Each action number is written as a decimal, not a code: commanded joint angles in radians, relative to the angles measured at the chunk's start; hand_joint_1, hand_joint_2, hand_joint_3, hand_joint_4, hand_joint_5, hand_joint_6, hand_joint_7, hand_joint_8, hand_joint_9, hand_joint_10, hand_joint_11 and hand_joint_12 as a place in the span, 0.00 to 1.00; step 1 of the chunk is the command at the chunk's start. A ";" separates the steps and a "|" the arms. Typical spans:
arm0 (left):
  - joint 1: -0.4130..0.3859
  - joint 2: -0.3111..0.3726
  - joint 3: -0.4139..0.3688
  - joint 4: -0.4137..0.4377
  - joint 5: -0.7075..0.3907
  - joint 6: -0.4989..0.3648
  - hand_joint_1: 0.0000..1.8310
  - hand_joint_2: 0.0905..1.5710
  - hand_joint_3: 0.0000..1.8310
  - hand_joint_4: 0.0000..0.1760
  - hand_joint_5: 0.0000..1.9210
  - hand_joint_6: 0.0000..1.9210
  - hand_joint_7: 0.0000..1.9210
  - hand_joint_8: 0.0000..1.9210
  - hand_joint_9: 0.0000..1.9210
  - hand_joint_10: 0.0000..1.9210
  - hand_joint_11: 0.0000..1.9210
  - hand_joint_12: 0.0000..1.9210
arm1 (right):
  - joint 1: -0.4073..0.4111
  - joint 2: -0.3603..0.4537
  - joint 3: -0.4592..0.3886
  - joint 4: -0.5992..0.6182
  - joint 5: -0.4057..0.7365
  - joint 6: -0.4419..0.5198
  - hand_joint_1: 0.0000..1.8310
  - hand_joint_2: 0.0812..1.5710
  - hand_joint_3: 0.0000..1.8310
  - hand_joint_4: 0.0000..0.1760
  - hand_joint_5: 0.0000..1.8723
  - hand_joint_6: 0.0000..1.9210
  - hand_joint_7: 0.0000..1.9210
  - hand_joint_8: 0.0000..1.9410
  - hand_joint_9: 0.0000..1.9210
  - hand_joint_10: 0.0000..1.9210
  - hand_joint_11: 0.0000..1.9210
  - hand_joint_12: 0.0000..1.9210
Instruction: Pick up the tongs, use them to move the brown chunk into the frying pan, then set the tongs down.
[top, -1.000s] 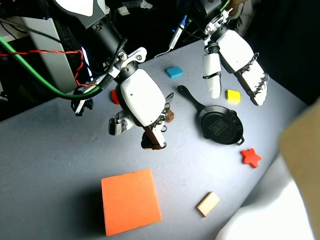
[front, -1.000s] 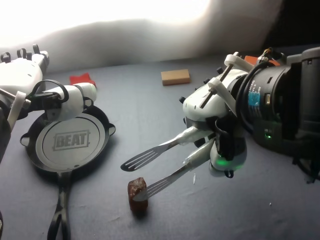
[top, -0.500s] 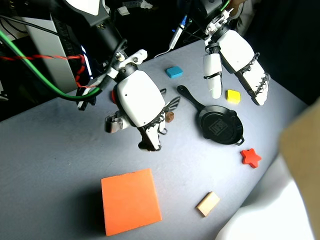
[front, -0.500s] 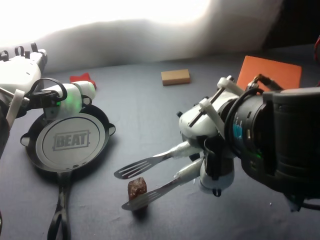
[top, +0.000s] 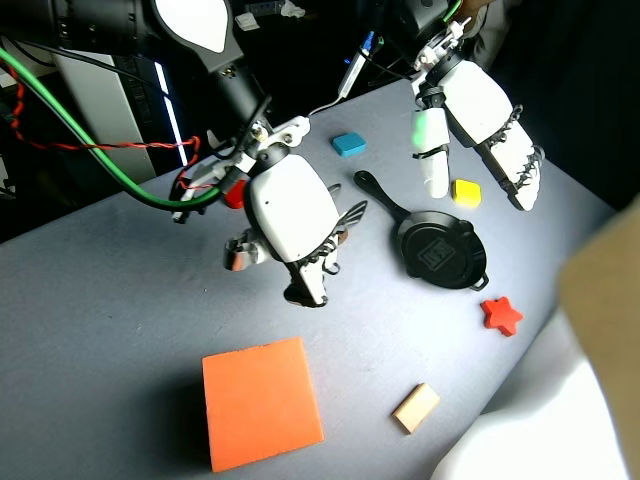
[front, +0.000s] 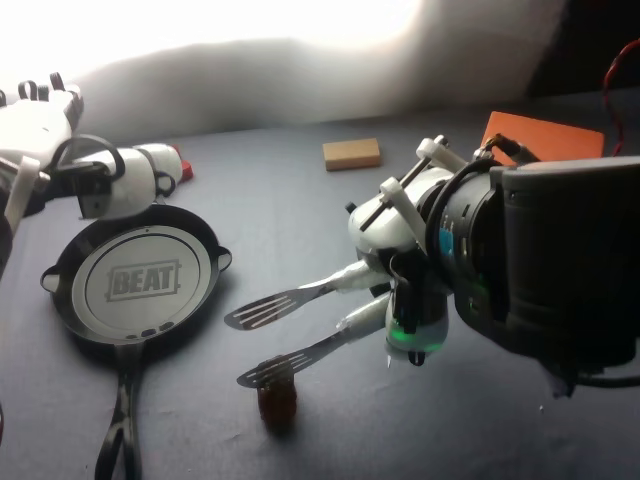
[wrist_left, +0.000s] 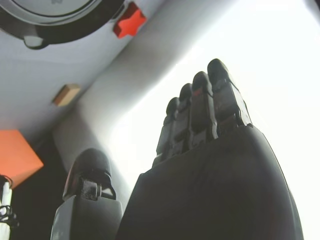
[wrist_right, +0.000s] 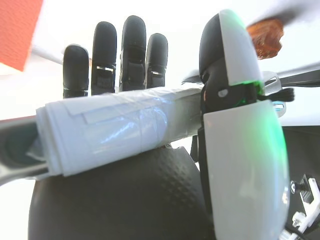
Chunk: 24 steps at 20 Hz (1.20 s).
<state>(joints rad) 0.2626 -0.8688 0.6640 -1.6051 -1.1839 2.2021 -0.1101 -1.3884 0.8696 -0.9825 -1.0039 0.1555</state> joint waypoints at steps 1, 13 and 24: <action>-0.015 0.012 0.005 0.089 -0.048 0.010 0.00 0.79 0.00 0.00 0.01 0.00 0.04 0.00 0.04 0.00 0.00 0.17 | -0.001 0.003 -0.001 -0.067 0.011 -0.004 0.59 0.70 0.00 0.00 0.34 0.28 0.45 0.03 0.28 0.41 0.09 0.85; -0.034 0.072 0.054 0.089 0.007 0.048 0.00 0.78 0.00 0.00 0.00 0.00 0.03 0.00 0.04 0.00 0.00 0.16 | -0.051 -0.019 0.016 -0.119 0.030 0.017 0.59 0.70 0.00 0.00 0.32 0.28 0.45 0.03 0.27 0.41 0.08 0.86; -0.034 0.073 0.057 0.093 0.012 0.048 0.00 0.79 0.00 0.00 0.03 0.00 0.04 0.00 0.04 0.00 0.00 0.15 | -0.082 -0.054 0.056 -0.134 0.034 0.026 0.59 0.69 0.00 0.00 0.32 0.29 0.45 0.03 0.27 0.42 0.08 0.86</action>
<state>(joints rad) 0.2379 -0.8062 0.7204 -1.6081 -1.1294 2.2490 -0.2005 -1.4464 0.9257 -1.0477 -0.9733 0.1837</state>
